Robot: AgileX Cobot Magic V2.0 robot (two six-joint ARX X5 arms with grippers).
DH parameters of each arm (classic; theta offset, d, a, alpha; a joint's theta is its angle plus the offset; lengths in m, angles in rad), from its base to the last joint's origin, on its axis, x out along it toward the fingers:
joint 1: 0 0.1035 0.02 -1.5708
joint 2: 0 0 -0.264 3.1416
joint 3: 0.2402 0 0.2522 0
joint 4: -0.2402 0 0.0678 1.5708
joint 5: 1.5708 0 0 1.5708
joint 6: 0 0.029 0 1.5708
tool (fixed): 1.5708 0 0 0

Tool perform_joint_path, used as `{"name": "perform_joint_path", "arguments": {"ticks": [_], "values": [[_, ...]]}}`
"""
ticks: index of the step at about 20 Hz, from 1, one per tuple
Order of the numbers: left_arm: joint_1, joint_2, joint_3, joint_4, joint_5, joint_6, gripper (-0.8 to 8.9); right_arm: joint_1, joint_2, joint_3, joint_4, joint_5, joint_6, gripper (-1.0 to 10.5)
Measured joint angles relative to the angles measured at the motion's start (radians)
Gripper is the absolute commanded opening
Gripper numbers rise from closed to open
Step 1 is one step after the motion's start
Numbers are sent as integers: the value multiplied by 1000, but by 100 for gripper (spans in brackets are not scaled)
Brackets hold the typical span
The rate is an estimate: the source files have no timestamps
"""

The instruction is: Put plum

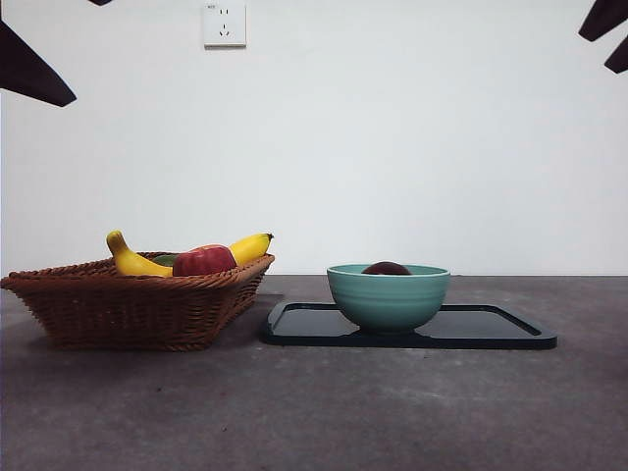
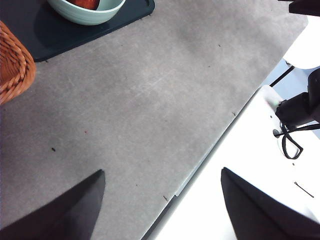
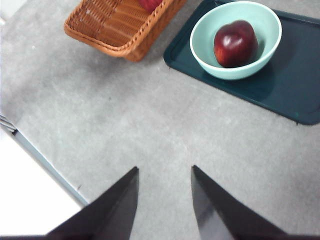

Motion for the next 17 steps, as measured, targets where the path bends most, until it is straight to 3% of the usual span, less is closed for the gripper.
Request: {"name": "perform_joint_path", "arguments": {"ticks": [10,13,17], "values": [[0,0,0,0,0,-2,370,0,0,0,0,0,0,168],[-15,1,0,54,-3,-40,371,0,0,0,1,0,0,168],[-70,84,55,117,-105,-103,371,0,0,0,0,0,0,168]]}}
